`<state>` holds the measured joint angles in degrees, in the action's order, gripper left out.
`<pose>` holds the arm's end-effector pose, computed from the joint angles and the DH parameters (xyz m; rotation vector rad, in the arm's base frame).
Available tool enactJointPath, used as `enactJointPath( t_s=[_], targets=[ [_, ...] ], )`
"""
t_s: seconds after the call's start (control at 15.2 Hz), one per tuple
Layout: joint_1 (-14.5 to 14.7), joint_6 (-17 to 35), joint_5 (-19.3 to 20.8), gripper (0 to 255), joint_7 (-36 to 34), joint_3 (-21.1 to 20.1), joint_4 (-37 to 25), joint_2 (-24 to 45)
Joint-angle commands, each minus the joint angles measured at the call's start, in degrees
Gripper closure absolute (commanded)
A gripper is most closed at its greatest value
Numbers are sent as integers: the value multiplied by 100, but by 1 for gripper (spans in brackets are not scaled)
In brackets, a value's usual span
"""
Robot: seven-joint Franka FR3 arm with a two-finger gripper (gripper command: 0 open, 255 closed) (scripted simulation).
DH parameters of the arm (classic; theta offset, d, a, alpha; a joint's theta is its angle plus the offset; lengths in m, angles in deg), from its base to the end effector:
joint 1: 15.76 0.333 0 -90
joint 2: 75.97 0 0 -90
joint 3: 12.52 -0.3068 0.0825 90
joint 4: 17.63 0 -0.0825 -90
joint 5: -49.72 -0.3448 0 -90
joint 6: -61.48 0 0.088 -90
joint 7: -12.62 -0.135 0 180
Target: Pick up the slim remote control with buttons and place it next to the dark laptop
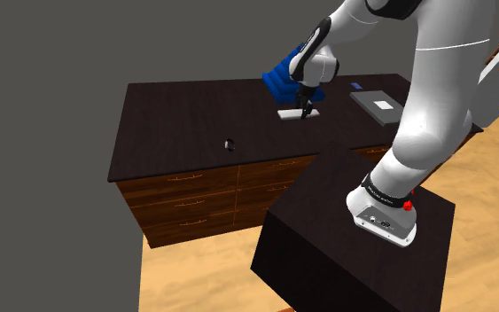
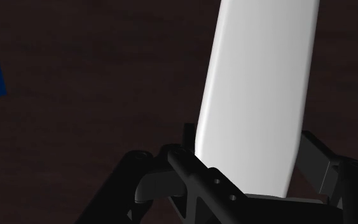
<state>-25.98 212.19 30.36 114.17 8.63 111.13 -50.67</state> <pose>0.4340 -0.2777 0.1769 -2.7778 -1.4443 -0.0042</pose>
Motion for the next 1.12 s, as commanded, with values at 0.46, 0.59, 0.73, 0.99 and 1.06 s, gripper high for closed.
enactJointPath(
  t_s=[0.46,0.59,0.73,0.99,1.06],
  targets=[
    [-1008,105,-96,255,1351,217,329,-184],
    [-1255,97,-123,255,1660,258,328,-178],
    [-1505,76,-154,255,1969,297,300,-156],
    [-2017,-3,-221,255,2579,367,162,-64],
    [-2146,-31,-238,255,2729,382,111,-32]
  ],
)
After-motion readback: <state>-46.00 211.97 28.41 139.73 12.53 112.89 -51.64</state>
